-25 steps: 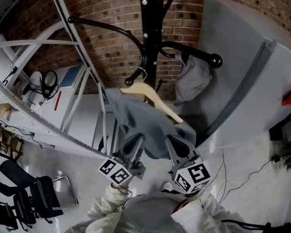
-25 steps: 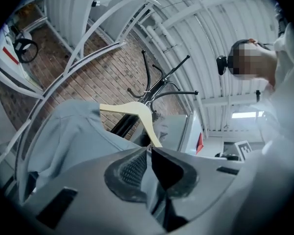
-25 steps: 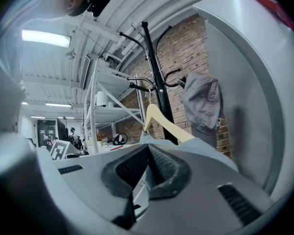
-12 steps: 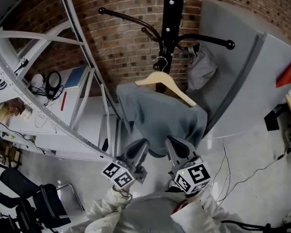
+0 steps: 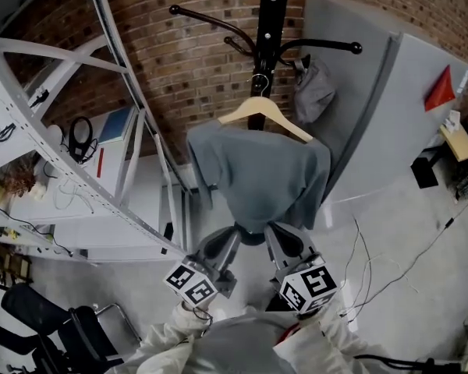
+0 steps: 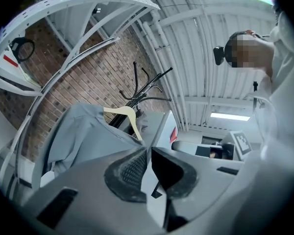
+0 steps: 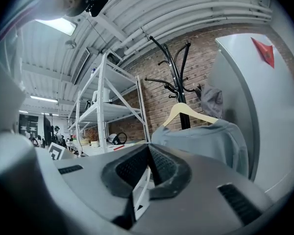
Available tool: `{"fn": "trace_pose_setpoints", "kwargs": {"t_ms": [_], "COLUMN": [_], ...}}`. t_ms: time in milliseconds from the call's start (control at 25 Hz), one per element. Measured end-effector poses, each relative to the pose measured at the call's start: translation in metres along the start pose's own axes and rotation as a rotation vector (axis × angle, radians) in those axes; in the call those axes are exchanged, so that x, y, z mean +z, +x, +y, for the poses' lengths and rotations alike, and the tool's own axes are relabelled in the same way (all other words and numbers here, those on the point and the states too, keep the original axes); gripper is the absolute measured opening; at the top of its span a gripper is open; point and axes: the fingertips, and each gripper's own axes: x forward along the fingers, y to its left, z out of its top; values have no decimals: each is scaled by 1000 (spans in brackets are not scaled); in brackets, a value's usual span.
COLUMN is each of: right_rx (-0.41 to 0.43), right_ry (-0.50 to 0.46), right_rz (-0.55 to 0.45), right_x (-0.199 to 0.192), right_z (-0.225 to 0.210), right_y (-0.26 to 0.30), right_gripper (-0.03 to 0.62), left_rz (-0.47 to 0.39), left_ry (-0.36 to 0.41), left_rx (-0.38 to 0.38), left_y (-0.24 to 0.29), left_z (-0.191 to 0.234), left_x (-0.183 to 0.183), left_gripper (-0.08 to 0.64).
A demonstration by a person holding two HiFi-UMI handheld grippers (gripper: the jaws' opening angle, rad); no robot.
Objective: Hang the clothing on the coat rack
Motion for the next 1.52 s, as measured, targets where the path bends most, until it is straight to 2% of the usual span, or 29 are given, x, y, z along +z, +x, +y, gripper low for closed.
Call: {"fn": "trace_pose_setpoints", "kwargs": {"t_ms": [400, 640, 1040, 1320, 1520], "right_rx": [-38, -41, -7, 30, 59], "right_ry": [14, 9, 6, -21, -27], "right_rz": [26, 21, 23, 10, 7], "right_x": [-8, -4, -1, 11, 16], "right_z": [12, 3, -28, -53, -59], "right_y": [-26, -33, -37, -25, -13], "right_gripper": [25, 25, 25, 25, 25], "left_rz": [23, 29, 27, -12, -12], "left_ry": [-5, 77, 103, 197, 206], "left_rx": [-5, 37, 72, 122, 142], "left_y": [-14, -7, 23, 53, 62], "left_z": [-22, -28, -36, -34, -27], "left_x": [-6, -8, -19, -6, -4], "left_gripper": [37, 35, 35, 35, 35]}}
